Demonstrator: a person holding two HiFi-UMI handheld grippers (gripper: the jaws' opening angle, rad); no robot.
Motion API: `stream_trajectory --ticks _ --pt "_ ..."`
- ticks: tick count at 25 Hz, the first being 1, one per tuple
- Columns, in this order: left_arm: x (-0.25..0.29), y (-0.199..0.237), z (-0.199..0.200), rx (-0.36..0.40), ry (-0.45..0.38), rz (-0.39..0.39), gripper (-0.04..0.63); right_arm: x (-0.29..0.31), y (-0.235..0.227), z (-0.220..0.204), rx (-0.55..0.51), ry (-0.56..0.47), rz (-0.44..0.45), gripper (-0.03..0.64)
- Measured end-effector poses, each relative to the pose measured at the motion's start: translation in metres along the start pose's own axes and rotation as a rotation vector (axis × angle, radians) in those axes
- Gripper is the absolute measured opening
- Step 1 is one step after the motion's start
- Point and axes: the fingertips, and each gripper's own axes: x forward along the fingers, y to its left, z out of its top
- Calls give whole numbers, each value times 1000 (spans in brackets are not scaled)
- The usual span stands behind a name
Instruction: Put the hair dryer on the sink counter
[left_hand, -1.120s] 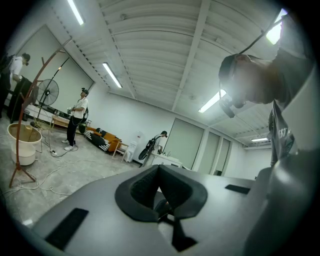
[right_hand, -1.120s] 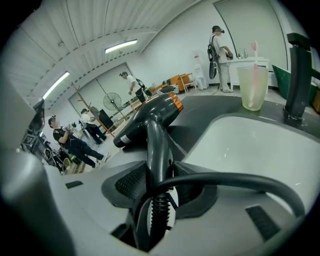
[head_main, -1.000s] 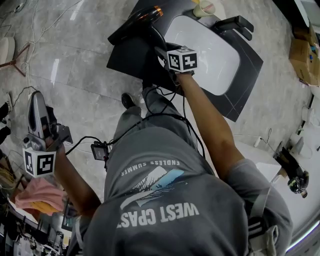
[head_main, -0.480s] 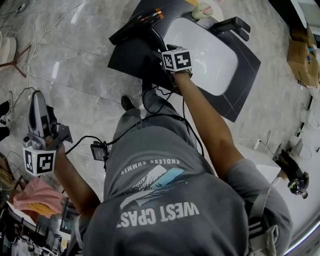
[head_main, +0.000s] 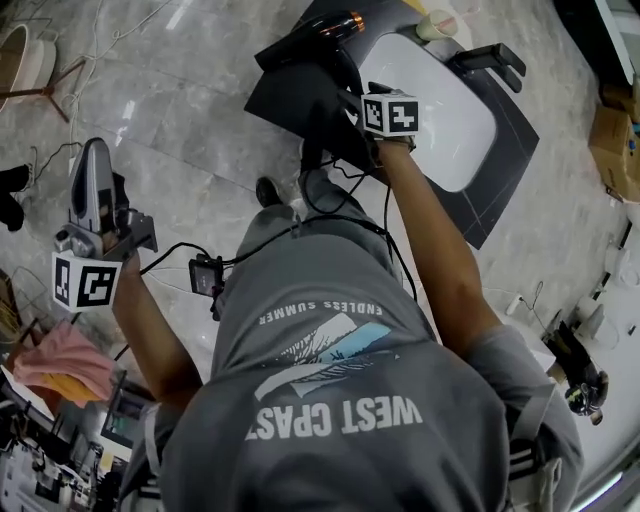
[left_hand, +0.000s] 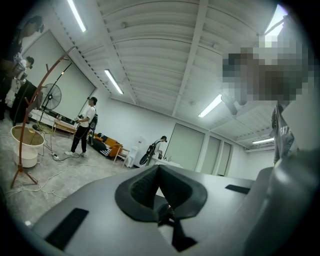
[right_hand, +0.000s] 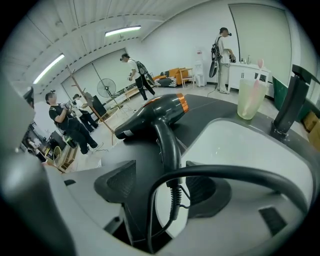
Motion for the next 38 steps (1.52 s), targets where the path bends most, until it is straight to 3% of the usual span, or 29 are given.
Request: stream_trajectory --ticks 10,20,26,30,35,38 --pt "-17 12 8 10 -17 -1 15 -30 24 18 93 -46 99 318" --pt "-43 24 20 10 -64 -5 15 -55 52 -23 74 227 229 318" --pt "-48 21 28 19 -93 -32 15 -84 48 -30 19 245 204 318" --pt "-50 18 35 31 -103 -50 15 -114 55 -5 -14 100 167 295" --pt "-53 13 44 57 -111 -81 15 -200 85 72 -97 -371 159 115" --pt "-53 9 47 73 -103 -101 15 -266 111 108 -148 -583 157 72"
